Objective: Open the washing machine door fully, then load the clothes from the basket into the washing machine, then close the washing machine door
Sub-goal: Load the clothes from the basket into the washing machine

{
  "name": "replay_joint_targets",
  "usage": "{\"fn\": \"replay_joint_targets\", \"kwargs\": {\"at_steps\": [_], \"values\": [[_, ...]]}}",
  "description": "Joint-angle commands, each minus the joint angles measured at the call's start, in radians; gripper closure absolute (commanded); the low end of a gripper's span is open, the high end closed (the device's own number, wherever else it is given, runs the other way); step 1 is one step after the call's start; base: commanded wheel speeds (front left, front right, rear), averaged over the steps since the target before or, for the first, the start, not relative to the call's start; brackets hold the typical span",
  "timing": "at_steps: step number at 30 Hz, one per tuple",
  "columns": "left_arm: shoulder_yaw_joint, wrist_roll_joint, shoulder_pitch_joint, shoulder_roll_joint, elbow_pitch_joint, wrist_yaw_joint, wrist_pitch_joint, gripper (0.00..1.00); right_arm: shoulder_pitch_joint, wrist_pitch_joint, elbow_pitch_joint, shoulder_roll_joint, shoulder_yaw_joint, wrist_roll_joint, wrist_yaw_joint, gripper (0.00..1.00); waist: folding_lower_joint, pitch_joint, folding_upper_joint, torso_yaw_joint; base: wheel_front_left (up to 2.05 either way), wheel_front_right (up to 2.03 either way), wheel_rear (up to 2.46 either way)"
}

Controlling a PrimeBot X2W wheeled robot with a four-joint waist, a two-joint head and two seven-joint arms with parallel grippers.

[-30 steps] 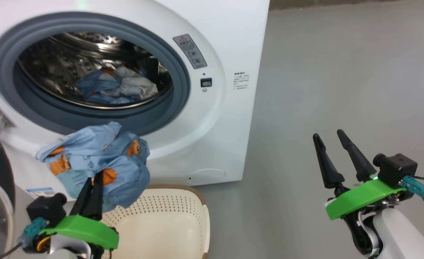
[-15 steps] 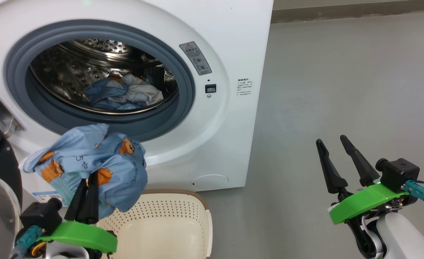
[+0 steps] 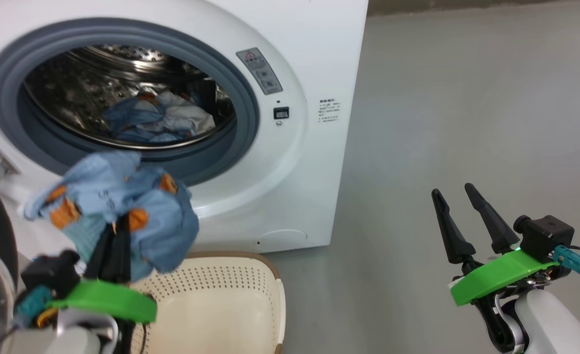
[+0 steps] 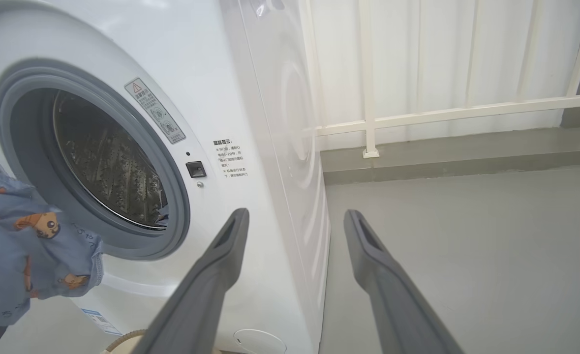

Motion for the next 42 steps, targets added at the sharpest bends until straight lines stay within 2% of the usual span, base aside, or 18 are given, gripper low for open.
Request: {"fn": "replay_joint_targets", "kwargs": {"at_steps": [1, 9, 19, 27, 31, 37, 42], "values": [[0.042, 0.009, -0.083, 0.033, -0.014, 0.006, 0.0, 1.0, -0.028, -0.008, -0.028, -0.011, 0.018, -0.002, 0.006, 0.0, 0.0, 0.031, 0.0, -0.018, 0.0, 0.0, 0.0], [0.058, 0.004, -0.265, 0.05, 0.098, -0.028, 0.016, 1.0, -0.058, -0.008, -0.048, 0.008, 0.006, -0.02, 0.006, 0.0, 0.0, 0.145, 0.0, -0.069, 0.0, 0.0, 0.0], [0.069, 0.009, -0.551, 0.068, 0.391, -0.1, 0.004, 1.0, -0.112, -0.008, -0.085, 0.053, 0.0, -0.056, 0.006, 0.0, 0.0, 0.319, 0.0, -0.145, 0.0, 0.0, 0.0], [0.071, 0.047, -0.78, 0.11, 0.577, -0.141, -0.016, 1.0, -0.145, -0.008, -0.117, 0.093, -0.003, -0.077, 0.006, 0.0, 0.0, 0.459, 0.0, -0.203, 0.0, 0.0, 0.0], [0.068, 0.06, -0.861, 0.125, 0.633, -0.152, -0.019, 1.0, -0.155, -0.008, -0.128, 0.11, -0.001, -0.082, 0.006, 0.0, 0.0, 0.505, 0.0, -0.224, 0.0, 0.0, 0.0], [0.062, 0.095, -1.008, 0.181, 0.731, -0.161, -0.025, 1.0, -0.167, -0.008, -0.141, 0.136, 0.007, -0.087, 0.006, 0.0, 0.0, 0.561, 0.0, -0.279, 0.0, 0.0, 0.0], [0.061, 0.134, -1.102, 0.219, 0.757, -0.149, -0.03, 1.0, -0.166, -0.008, -0.146, 0.149, 0.011, -0.087, 0.006, 0.0, 0.0, 0.586, 0.0, -0.306, 0.0, 0.0, 0.0]]}}
